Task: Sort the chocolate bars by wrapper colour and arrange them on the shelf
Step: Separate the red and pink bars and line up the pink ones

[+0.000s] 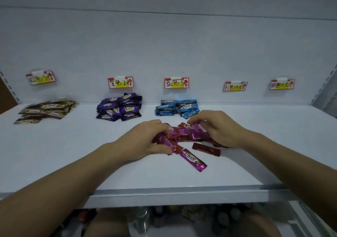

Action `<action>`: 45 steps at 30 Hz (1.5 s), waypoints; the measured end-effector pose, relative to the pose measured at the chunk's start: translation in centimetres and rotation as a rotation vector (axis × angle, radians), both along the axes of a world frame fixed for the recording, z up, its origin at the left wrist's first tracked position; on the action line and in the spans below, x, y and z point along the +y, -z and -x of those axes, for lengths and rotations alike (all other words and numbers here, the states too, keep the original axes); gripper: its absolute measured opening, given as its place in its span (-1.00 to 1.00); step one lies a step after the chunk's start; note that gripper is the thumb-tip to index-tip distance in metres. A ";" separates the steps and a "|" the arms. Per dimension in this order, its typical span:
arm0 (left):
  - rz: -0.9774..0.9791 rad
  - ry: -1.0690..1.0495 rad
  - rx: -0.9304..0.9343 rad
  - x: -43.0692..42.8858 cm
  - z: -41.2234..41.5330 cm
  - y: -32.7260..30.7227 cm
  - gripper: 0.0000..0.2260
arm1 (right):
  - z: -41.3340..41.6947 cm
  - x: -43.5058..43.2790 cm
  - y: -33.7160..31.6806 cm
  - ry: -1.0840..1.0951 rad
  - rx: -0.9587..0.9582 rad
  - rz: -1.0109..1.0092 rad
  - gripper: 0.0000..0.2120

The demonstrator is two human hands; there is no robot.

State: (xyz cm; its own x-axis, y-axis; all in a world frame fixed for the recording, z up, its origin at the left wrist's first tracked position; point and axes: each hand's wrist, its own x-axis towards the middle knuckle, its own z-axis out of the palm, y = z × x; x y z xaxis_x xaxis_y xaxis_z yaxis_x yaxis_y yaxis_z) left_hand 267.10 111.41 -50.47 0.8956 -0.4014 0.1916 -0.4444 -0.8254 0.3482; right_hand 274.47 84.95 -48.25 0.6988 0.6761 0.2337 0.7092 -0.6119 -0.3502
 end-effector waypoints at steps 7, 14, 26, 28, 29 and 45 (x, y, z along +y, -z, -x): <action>0.207 -0.065 -0.087 -2.0 -1.0 -0.6 -0.89 | -0.1 -1.8 0.9 0.019 0.064 0.134 -0.69; 0.413 -0.151 -0.022 -3.0 -3.1 -1.8 -0.91 | -1.9 -2.4 -0.2 0.011 0.111 -0.083 -0.82; 0.377 -0.155 -0.035 -13.3 -14.1 -3.1 -0.89 | -10.9 -13.2 -1.0 0.185 0.164 -0.290 -0.89; 0.347 -0.175 -0.072 -15.0 -15.5 -3.0 -0.90 | -12.1 -15.1 -1.2 0.187 0.140 -0.262 -0.88; 0.338 -0.184 -0.080 -15.9 -16.1 -3.0 -0.90 | -12.7 -16.3 -1.2 0.194 0.124 -0.254 -0.87; -0.241 -0.112 -0.380 -33.9 -25.1 0.7 -0.87 | -19.6 -29.1 4.0 0.660 -0.195 -0.267 -0.90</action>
